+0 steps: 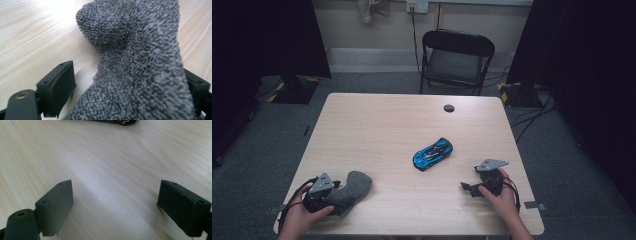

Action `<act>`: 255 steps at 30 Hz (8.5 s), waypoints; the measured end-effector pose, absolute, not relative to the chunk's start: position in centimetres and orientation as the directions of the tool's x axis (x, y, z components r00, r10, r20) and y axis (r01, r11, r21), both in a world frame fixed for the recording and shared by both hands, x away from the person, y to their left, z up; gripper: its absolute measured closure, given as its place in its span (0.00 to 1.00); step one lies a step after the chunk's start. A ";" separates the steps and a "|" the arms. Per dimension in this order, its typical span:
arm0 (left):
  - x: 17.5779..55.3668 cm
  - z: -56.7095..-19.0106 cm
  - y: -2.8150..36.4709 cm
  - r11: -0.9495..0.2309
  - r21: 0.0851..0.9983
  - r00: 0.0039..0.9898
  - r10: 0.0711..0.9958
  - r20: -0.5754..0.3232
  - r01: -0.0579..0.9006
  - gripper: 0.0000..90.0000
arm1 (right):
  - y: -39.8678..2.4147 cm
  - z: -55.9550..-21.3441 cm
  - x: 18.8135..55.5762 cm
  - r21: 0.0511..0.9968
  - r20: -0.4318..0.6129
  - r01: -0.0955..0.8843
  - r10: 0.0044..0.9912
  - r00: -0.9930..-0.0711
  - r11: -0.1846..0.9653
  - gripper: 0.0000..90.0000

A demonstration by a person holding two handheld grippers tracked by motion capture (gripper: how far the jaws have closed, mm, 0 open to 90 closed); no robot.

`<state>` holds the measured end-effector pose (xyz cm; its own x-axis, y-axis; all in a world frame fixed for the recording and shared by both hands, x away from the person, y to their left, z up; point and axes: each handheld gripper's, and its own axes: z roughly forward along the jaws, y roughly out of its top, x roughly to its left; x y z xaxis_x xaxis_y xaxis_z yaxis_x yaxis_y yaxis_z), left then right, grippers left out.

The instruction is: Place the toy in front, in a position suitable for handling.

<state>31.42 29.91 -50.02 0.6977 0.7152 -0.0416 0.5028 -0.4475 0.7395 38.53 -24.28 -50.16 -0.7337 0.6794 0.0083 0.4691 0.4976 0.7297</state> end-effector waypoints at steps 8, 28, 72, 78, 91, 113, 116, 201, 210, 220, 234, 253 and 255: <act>31.4 -49.8 29.8 -0.447 0.728 0.692 0.720 -0.051 0.519 0.17 | -24.3 -50.2 38.5 0.730 0.009 0.469 0.679 -0.734 0.497 0.14; 32.0 -48.5 28.9 -0.457 0.746 0.695 0.719 -0.011 0.485 0.18 | -24.3 -50.2 38.5 0.730 0.008 0.469 0.679 -0.734 0.498 0.14; 32.9 -48.3 27.7 -0.460 0.734 0.716 0.696 -0.052 0.500 0.74 | -24.2 -50.2 38.7 0.729 0.010 0.470 0.679 -0.734 0.497 0.14; 33.0 -48.4 27.7 -0.448 0.744 0.710 0.703 -0.050 0.496 0.68 | -24.2 -50.2 38.7 0.729 0.010 0.470 0.679 -0.734 0.497 0.14; 33.6 -45.3 26.3 -0.406 0.782 0.714 0.697 -0.069 0.473 0.22 | -24.2 -50.2 38.7 0.729 0.010 0.470 0.680 -0.733 0.497 0.14; 37.4 -43.6 18.1 -0.505 0.764 0.804 0.594 -0.030 0.401 0.21 | -24.2 -50.2 38.7 0.730 0.010 0.470 0.680 -0.733 0.497 0.14; 36.7 -43.5 20.5 -0.483 0.765 0.778 0.627 -0.038 0.426 0.21 | -24.2 -50.2 38.7 0.730 0.010 0.470 0.680 -0.733 0.497 0.14; 45.9 -44.8 8.3 -0.531 0.753 0.841 0.539 -0.054 0.389 0.76 | -18.9 -47.3 45.8 0.736 0.040 0.464 0.654 -0.756 0.492 0.47; 46.4 -45.3 7.2 -0.536 0.747 0.841 0.538 -0.056 0.393 0.75 | -18.5 -47.5 46.9 0.715 0.033 0.477 0.657 -0.754 0.511 0.45; 46.7 -46.2 7.2 -0.533 0.741 0.836 0.545 -0.069 0.409 0.75 | -17.9 -48.5 47.0 0.707 0.050 0.487 0.650 -0.758 0.514 0.48; 46.6 -46.3 7.3 -0.535 0.742 0.835 0.546 -0.062 0.405 0.76 | -17.7 -49.1 46.5 0.694 0.012 0.479 0.658 -0.753 0.536 0.55; 46.9 -46.0 7.1 -0.545 0.732 0.836 0.546 -0.060 0.409 0.76 | -17.7 -46.6 47.2 0.709 0.021 0.474 0.656 -0.754 0.522 0.53; 46.9 -46.1 7.1 -0.547 0.733 0.838 0.542 -0.059 0.405 0.76 | -17.9 -46.3 47.3 0.727 0.034 0.479 0.671 -0.741 0.492 0.54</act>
